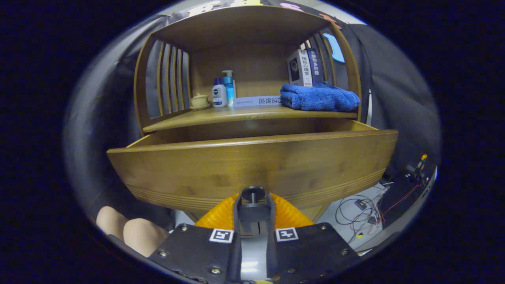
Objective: Pull open the drawer, take out the items inside it, and place them on the countertop above the cabinet.
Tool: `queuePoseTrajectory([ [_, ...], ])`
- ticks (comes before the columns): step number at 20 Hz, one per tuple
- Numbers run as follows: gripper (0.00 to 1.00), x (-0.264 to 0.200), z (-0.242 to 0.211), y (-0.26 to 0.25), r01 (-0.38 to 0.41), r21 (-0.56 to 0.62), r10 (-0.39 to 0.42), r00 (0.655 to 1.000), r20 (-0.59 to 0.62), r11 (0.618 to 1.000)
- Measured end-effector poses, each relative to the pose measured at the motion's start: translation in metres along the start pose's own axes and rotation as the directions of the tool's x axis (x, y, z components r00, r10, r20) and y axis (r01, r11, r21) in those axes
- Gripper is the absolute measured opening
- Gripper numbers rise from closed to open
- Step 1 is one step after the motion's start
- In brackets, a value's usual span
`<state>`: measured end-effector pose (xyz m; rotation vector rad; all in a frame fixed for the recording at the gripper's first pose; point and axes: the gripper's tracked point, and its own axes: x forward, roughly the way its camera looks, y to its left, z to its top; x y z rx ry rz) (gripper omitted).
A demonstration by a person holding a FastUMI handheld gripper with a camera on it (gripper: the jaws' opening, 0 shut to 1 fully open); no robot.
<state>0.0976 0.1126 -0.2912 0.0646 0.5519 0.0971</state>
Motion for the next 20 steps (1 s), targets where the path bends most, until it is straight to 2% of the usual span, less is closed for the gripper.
queuePoseTrajectory([
  [16, 0.25, -0.007, -0.009, 0.001, -0.015, 0.000, 0.015, 1.000, -0.022, 1.000],
  [18, 0.32, -0.010, -0.010, 0.004, -0.030, -0.012, 0.030, 0.999, -0.036, 0.999],
  [20, 0.43, -0.021, 0.002, 0.000, -0.021, -0.058, 0.021, 1.000, -0.002, 0.998],
])
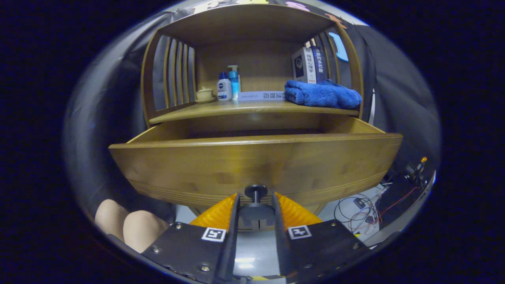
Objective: Pull open the drawer, take out the items inside it, and place them on the countertop above the cabinet.
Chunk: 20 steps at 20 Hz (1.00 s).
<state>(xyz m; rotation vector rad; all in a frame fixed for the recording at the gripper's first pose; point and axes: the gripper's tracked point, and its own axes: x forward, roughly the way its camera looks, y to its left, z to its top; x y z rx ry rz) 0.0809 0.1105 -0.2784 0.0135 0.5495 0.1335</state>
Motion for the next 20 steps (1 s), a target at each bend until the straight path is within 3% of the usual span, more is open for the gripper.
queuePoseTrajectory([
  [4, 0.60, -0.024, 0.024, -0.009, 0.035, -0.046, -0.033, 0.998, 0.045, 0.998],
  [9, 0.60, -0.042, 0.070, -0.012, 0.049, -0.032, -0.045, 0.991, 0.127, 0.998],
  [16, 0.60, -0.011, 0.134, -0.014, 0.036, -0.050, -0.026, 0.982, 0.186, 0.998],
  [20, 0.60, 0.018, 0.142, -0.004, -0.016, -0.066, 0.023, 0.993, 0.116, 0.998],
])
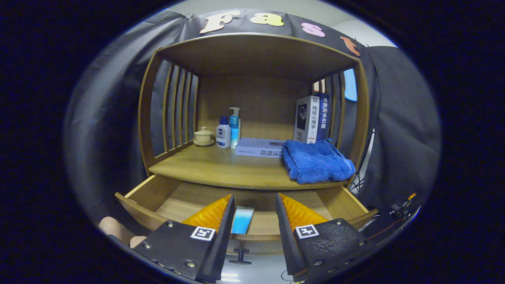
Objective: Pull open the drawer, take out the items inside it, and place them on the countertop above the cabinet.
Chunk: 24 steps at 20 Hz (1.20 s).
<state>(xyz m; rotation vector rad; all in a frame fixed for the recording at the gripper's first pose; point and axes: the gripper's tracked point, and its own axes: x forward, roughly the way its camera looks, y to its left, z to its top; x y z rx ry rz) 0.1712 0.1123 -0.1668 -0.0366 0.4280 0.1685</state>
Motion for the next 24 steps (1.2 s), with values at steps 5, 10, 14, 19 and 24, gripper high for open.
queuePoseTrajectory([
  [5, 0.77, 0.032, -0.017, 0.029, -0.100, -0.068, 0.088, 0.983, -0.163, 0.993],
  [10, 0.94, 0.074, -0.044, 0.030, -0.136, -0.169, 0.058, 0.915, -0.399, 0.976],
  [14, 0.97, 0.096, -0.081, 0.036, -0.143, -0.068, 0.077, 0.809, -0.583, 0.987],
  [19, 0.97, 0.111, -0.108, 0.020, -0.077, -0.063, 0.013, 0.728, -0.685, 0.995],
  [24, 0.97, 0.113, -0.116, 0.021, -0.076, -0.068, 0.003, 0.687, -0.727, 0.995],
])
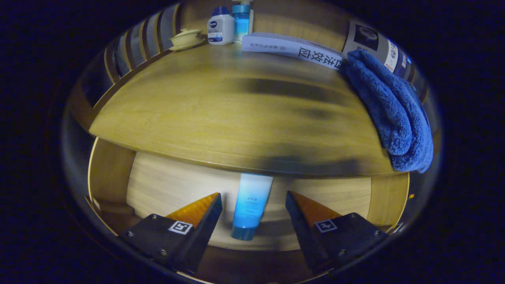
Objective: Pull open the drawer, take out the items inside it, and place them on the countertop above the cabinet.
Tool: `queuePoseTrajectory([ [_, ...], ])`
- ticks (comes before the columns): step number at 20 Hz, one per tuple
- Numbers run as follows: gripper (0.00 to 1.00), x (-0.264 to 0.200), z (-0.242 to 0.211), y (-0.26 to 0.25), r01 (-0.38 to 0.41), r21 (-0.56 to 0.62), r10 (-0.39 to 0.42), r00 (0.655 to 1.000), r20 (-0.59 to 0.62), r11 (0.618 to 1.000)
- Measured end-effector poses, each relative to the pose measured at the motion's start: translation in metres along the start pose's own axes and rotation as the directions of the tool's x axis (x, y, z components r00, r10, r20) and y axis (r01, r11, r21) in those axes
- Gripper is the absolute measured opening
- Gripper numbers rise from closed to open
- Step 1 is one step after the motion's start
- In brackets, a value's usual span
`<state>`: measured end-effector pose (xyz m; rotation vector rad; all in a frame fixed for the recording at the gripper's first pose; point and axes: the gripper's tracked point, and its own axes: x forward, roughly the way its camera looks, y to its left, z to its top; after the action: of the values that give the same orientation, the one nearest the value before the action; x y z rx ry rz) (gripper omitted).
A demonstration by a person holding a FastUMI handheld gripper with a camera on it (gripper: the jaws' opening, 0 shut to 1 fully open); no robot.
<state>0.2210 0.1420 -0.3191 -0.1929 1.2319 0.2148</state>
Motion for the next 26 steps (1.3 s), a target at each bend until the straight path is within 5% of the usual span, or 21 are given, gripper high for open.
queuePoseTrajectory([
  [10, 0.94, 0.012, -0.015, -0.002, 0.024, -0.072, -0.030, 0.996, -0.085, 0.997],
  [16, 0.73, 0.021, -0.012, 0.007, -0.052, 0.009, 0.053, 0.995, -0.080, 0.999],
  [17, 0.58, 0.021, -0.009, 0.005, -0.046, 0.027, 0.047, 0.997, -0.061, 0.999],
  [26, 0.48, 0.019, -0.006, 0.006, -0.053, 0.026, 0.054, 0.998, -0.036, 0.998],
])
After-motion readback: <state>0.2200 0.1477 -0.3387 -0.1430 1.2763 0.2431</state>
